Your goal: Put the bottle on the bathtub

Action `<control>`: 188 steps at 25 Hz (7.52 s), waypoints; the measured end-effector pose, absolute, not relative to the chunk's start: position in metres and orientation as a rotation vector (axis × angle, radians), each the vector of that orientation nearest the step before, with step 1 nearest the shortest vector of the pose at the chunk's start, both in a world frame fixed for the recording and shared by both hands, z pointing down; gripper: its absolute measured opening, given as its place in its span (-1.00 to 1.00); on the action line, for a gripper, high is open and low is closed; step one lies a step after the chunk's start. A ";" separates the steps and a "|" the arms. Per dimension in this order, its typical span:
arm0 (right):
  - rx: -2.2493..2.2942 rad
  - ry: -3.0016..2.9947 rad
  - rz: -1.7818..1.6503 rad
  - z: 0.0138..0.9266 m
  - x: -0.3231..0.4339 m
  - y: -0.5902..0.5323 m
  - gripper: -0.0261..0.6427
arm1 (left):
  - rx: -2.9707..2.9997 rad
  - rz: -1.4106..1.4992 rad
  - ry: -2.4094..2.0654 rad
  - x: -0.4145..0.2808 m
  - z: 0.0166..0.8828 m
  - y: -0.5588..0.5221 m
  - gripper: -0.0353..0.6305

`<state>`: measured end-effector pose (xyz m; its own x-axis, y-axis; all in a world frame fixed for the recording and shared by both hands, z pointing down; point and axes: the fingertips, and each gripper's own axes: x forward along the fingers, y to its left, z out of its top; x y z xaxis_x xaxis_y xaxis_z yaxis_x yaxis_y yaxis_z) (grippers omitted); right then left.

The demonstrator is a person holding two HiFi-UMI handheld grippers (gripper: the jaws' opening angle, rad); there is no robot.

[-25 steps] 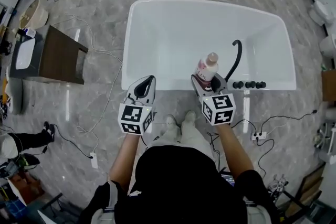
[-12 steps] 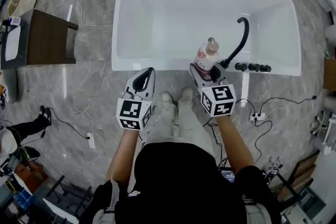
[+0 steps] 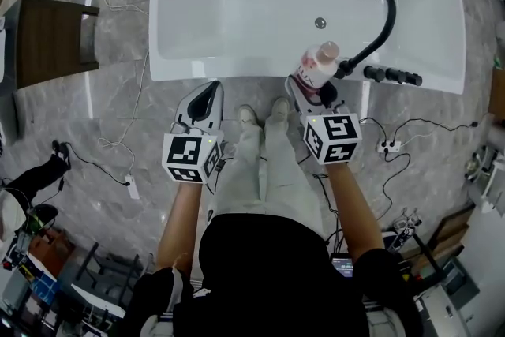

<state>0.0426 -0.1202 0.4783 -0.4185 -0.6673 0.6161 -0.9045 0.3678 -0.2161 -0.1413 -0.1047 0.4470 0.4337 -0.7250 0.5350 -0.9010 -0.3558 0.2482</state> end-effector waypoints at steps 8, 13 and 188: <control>1.346 -2.151 0.796 0.537 0.041 -0.108 -0.17 | 2.157 0.491 -1.289 -0.132 0.504 -0.092 -0.86; 1.346 -2.136 0.808 0.563 0.047 -0.104 -0.17 | 2.151 0.500 -1.255 -0.119 0.529 -0.080 -0.86; 1.355 -2.575 0.180 0.193 0.047 -0.125 -0.85 | 2.542 0.186 -1.562 -0.072 0.167 -0.093 -0.86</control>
<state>0.0470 -0.1250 0.1934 -0.5481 -0.7967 0.2546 -0.8244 0.5660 -0.0035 -0.0720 -0.0934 0.1672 0.4492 -0.8742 0.1846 -0.8930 -0.4454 0.0640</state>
